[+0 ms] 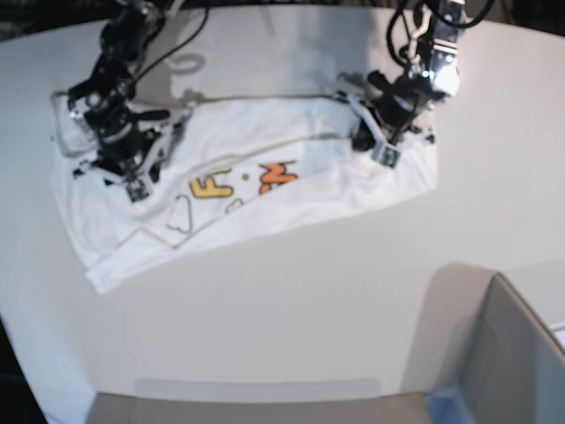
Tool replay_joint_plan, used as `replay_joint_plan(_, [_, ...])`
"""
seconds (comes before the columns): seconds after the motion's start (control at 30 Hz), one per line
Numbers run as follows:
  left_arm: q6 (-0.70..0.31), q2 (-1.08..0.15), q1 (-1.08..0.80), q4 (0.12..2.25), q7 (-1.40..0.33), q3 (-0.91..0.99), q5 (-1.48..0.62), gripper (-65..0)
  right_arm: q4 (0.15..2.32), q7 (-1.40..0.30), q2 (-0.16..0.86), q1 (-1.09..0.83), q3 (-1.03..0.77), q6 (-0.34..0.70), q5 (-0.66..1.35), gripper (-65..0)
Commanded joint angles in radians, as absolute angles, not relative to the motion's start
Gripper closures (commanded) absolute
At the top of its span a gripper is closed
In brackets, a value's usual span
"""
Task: Layout the t-shirt on the table in an organized manner, then fold the t-shirt properly
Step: 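Pull the shirt corner outward with the right gripper to flatten it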
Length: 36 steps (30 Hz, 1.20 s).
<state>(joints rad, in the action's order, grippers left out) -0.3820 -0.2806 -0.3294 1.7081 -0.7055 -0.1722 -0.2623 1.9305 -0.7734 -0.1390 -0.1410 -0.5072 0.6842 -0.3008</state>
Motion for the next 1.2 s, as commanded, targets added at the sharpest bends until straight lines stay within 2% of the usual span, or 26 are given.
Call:
replay_joint_plan(0.0, [-0.390,-0.285,-0.351,1.696,-0.816,-0.177,-0.246,-1.4,1.928,-0.751,-0.133,-0.139,-0.515,0.698,-0.294,-19.6])
replay_joint_plan(0.2, [-0.390,-0.285,-0.351,1.696,-0.819,-0.177,-0.246,-1.4,1.819,-0.745,-0.124,-0.124,-0.641,0.698,-0.295,-19.6])
replay_joint_plan(0.33, [-0.390,-0.285,-0.351,1.698,-0.819,-0.177,-0.246,-1.4,1.739,-0.750,-0.064,-0.097,-0.654,0.698,-0.297,-19.6])
replay_joint_plan(0.6, [-0.390,-0.285,-0.351,1.696,-0.819,-0.177,-0.245,-1.4,1.721,-0.750,-0.004,0.008,-0.748,0.698,-0.297,-19.6])
replay_joint_plan(0.77, [-0.390,-0.285,-0.363,1.696,-0.819,-0.173,-0.245,-1.4,1.693,-0.750,0.038,0.062,-0.754,0.698,-0.297,-19.6])
replay_joint_plan(0.97, [-0.390,-0.285,-0.364,1.698,-0.819,-0.136,-0.245,-1.4,1.538,-0.746,0.093,0.150,-0.753,0.698,-0.297,-19.6])
replay_joint_plan(1.17, [-0.390,-0.285,-0.375,1.698,-0.820,-0.136,-0.245,-1.4,1.695,-0.750,0.042,0.150,-0.759,0.698,-0.291,-19.6])
